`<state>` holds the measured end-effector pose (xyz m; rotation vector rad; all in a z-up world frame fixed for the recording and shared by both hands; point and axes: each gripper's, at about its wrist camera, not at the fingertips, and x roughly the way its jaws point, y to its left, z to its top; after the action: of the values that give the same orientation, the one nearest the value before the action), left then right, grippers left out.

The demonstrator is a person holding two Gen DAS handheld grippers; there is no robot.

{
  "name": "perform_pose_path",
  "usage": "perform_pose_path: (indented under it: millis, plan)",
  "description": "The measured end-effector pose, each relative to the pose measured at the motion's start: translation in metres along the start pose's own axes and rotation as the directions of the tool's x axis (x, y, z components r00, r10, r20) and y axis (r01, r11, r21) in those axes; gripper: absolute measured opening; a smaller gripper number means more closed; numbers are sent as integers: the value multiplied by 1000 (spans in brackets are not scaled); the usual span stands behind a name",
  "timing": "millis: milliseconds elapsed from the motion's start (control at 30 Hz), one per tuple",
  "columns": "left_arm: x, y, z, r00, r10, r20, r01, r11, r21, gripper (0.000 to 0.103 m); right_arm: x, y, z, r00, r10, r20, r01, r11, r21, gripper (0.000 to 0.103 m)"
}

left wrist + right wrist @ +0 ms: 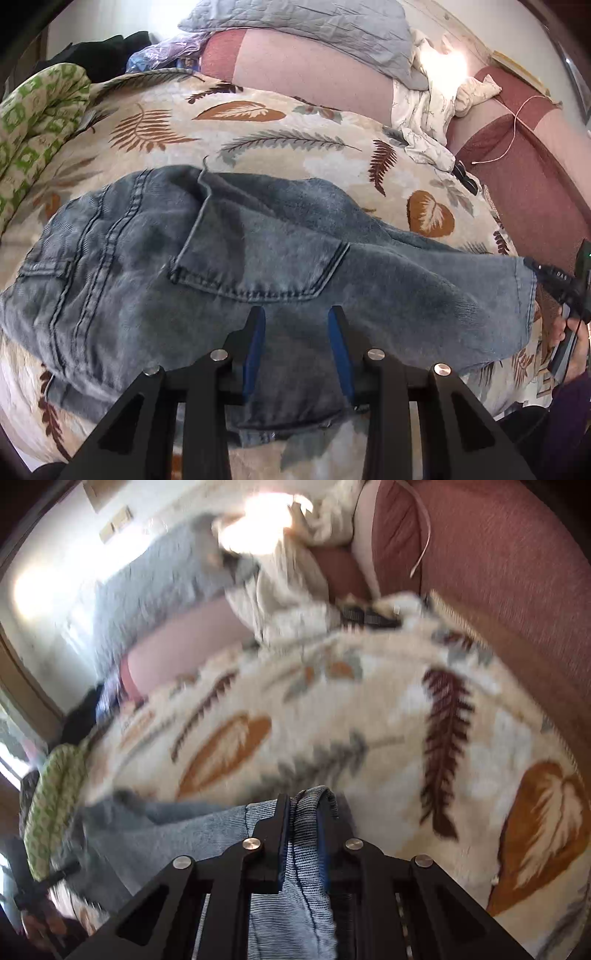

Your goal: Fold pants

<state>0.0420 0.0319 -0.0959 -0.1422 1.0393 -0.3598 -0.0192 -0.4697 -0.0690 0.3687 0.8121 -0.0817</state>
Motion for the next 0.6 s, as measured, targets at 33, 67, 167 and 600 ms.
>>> perform_pose_path:
  millis: [33,67,167,600]
  plan:
    - [2,-2,1,1000,-2,0,2,1000,7,36,-1,0,3,1000,-10,18,10,1000,8,14]
    - [6,-6,2,1000,2,-4,-2,1000,21,36,-1,-1,6,999,-23,29,22,1000,21,14]
    - [21,-15,0,999,37,-19,-35,997,70,36,6,-5,11,997,-61,39,59,997,51,14]
    - [38,-30,-27,988,154,-17,-147,967,209,42,70,3,0,953,-289,-89,279,954,-111,20]
